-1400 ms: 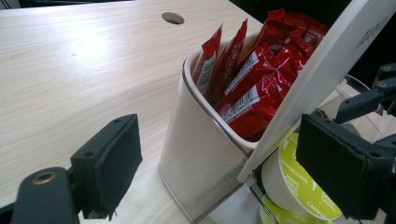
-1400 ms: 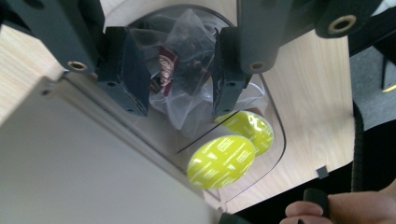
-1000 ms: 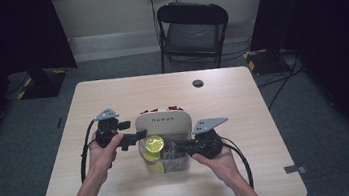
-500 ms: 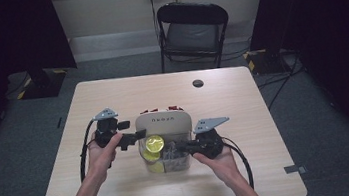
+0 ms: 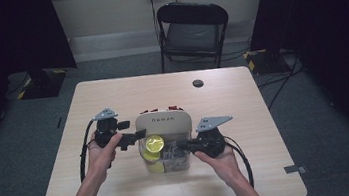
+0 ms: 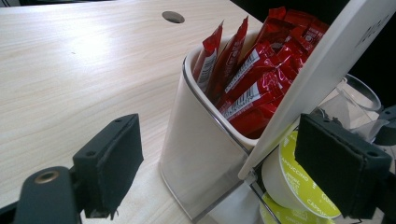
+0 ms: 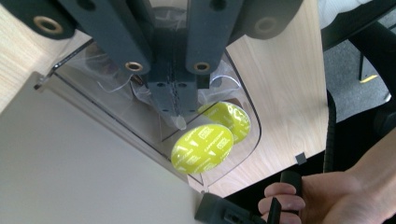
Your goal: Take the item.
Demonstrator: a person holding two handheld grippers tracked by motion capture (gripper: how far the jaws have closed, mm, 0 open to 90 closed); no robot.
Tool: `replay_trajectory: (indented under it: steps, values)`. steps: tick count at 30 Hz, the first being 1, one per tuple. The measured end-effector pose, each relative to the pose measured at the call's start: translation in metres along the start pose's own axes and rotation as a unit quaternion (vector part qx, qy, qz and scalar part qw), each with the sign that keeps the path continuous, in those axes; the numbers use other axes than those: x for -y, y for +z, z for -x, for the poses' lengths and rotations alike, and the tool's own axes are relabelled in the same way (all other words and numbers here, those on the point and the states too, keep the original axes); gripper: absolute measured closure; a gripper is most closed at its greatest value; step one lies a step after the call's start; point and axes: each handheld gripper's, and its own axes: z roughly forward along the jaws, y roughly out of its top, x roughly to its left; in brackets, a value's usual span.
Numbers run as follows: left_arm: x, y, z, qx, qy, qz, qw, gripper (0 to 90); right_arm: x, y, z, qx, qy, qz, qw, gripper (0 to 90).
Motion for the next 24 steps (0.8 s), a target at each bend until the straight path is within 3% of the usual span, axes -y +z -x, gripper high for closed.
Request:
replay_trajectory:
  steps: [24]
  values:
    - [0.0,0.001,0.0,-0.016,-0.004,-0.004,0.9999,7.4,-0.01,-0.021,0.0,0.009,0.0,0.033,0.9994,90.0]
